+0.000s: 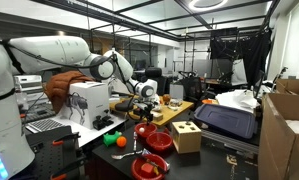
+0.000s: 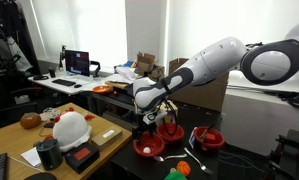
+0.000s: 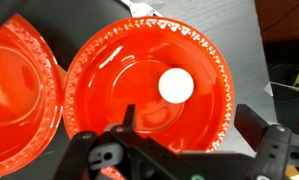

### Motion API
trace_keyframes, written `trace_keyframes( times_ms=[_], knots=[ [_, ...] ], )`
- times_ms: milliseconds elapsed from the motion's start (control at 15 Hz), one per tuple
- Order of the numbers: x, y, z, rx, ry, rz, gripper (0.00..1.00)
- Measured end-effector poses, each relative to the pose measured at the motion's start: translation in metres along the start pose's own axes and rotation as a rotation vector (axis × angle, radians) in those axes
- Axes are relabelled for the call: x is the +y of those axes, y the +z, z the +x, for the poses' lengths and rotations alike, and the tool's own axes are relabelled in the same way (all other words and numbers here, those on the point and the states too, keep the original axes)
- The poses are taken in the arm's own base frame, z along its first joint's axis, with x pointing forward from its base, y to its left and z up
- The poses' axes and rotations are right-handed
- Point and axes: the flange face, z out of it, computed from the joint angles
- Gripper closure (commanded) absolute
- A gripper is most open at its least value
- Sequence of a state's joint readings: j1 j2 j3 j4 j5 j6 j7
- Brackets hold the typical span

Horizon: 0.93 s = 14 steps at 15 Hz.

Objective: Remove the white object from the bowl and put it on the table

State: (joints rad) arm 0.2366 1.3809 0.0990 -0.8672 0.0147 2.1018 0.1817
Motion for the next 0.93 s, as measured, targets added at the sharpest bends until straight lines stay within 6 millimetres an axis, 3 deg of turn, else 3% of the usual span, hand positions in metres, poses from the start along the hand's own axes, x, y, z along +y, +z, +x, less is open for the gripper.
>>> trace_keyframes(
  times_ms=[333,667,933],
  knots=[
    [-0.003,0.018,-0.005,-0.029,0.081,-0.014,0.0],
    [0.014,0.018,-0.008,-0.1,0.275,-0.027,0.0],
    [0.008,0.013,-0.011,-0.148,0.402,-0.017,0.0]
  ],
)
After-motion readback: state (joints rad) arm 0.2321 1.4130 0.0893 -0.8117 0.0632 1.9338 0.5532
